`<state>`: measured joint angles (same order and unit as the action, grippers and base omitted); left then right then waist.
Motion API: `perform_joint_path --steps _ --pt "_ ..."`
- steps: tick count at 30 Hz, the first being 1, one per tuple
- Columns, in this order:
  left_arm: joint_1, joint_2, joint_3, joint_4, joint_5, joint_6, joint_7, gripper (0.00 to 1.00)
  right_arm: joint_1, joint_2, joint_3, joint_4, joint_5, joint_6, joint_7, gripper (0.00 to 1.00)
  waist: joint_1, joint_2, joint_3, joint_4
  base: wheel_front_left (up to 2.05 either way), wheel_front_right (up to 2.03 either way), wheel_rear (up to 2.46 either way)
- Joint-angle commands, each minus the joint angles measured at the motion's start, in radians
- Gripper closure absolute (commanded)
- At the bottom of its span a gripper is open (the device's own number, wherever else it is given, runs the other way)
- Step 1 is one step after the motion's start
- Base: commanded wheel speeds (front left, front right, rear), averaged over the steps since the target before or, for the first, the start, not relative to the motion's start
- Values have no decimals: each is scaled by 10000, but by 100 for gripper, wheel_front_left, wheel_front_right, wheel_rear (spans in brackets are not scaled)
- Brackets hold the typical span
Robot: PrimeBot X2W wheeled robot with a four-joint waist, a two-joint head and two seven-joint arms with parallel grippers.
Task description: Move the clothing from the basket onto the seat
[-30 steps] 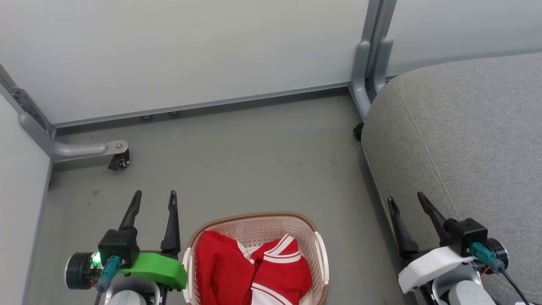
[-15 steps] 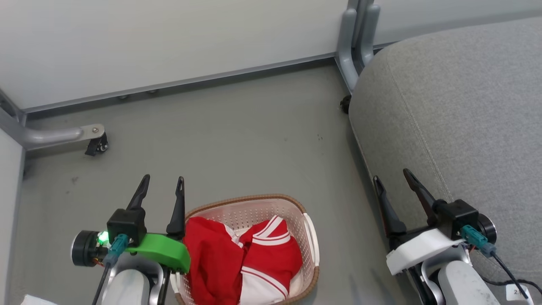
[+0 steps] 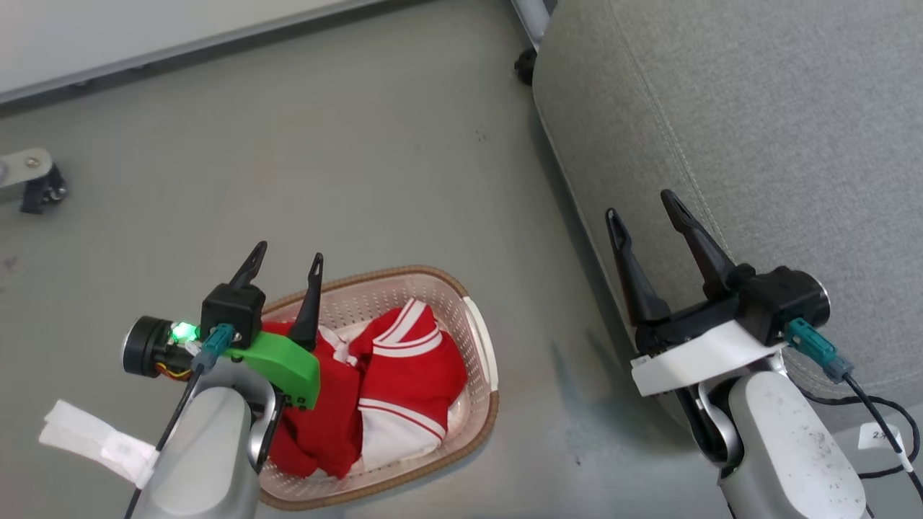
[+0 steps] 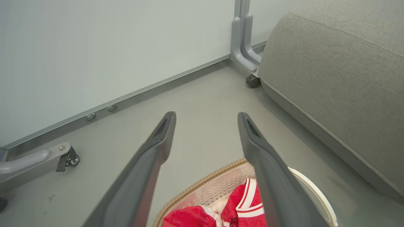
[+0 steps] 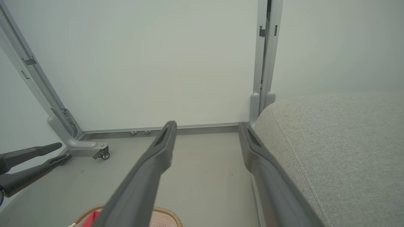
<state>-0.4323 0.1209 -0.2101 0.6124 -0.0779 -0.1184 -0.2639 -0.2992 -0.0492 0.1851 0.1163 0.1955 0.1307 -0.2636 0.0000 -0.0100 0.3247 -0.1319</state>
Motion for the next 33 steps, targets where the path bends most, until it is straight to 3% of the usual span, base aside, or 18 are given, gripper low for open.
perform_joint_path --steps 1,8,19,33 --pt "-355 156 -96 195 42 -38 -11 0 -230 -20 50 -125 77 -1 -18 0 0 100 1310 -1113 0 0 0" --pt "-1397 427 -868 1635 196 -126 -11 0 -749 -16 360 -659 381 0 -18 0 0 100 2451 -1719 0 0 0" --pt "-3296 823 -2414 3892 -135 -122 -1 0 -1616 -13 793 -1421 707 -1 -18 0 0 100 4419 -2134 0 0 0" --pt "-5020 943 -4138 5898 -843 -124 252 0 -2104 -17 1018 -2101 895 -1 -18 0 0 100 5821 -2424 0 0 0"
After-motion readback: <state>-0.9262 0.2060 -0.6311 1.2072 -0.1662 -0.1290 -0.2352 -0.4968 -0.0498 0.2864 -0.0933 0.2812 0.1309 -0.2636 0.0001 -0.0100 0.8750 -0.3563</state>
